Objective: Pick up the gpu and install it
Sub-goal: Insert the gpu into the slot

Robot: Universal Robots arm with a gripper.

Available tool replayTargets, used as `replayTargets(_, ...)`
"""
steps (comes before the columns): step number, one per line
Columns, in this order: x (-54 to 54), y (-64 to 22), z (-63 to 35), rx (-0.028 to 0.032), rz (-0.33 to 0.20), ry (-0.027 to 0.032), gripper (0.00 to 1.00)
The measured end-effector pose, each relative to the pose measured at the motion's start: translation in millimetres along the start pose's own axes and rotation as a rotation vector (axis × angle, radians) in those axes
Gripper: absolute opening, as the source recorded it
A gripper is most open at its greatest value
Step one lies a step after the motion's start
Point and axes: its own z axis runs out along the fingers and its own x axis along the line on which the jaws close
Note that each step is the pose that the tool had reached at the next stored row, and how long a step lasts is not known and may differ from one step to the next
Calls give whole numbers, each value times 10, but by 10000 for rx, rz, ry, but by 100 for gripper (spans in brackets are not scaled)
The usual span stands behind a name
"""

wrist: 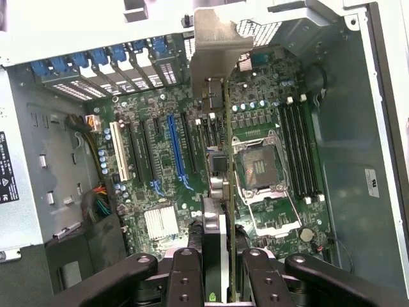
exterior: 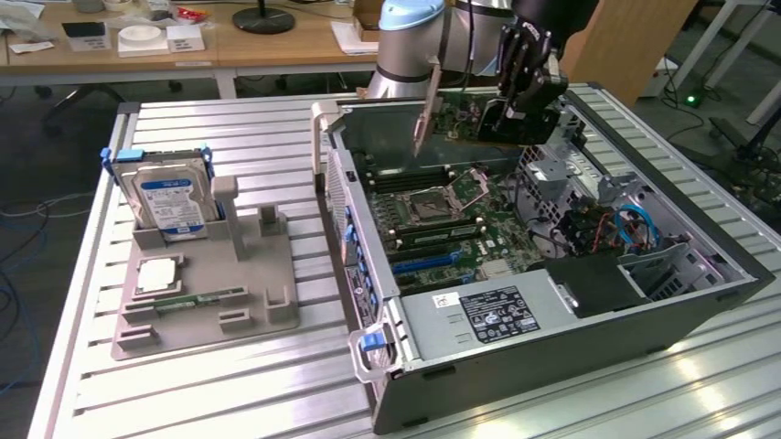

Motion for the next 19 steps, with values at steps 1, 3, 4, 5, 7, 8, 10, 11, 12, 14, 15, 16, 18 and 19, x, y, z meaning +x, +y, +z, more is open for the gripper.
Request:
replayTargets(1, 0, 0, 0, 0, 0, 0, 29)
replayTargets(3, 0, 0, 0, 0, -1, 0, 29)
replayTargets(4, 0, 0, 0, 0, -1, 0, 29)
replayTargets(5, 0, 0, 0, 0, -1, 0, 29)
replayTargets(7, 0, 0, 0, 0, -10, 0, 29)
replayTargets(8, 0, 0, 0, 0, -53, 3, 29)
replayTargets(10, 0, 0, 4, -2, -230, 9, 29)
replayTargets(11, 0, 0, 8, -3, -326, 14, 29)
replayTargets(12, 0, -1, 13, -4, -383, 20, 29)
replayTargets(14, 2, -2, 29, -4, -410, 23, 29)
replayTargets(15, 1, -5, 37, -4, -414, 22, 29)
replayTargets(16, 1, -6, 44, -4, -416, 22, 29)
replayTargets(18, 4, -6, 53, -6, -420, 8, 29)
replayTargets(19, 4, -6, 52, -6, -421, 10, 29)
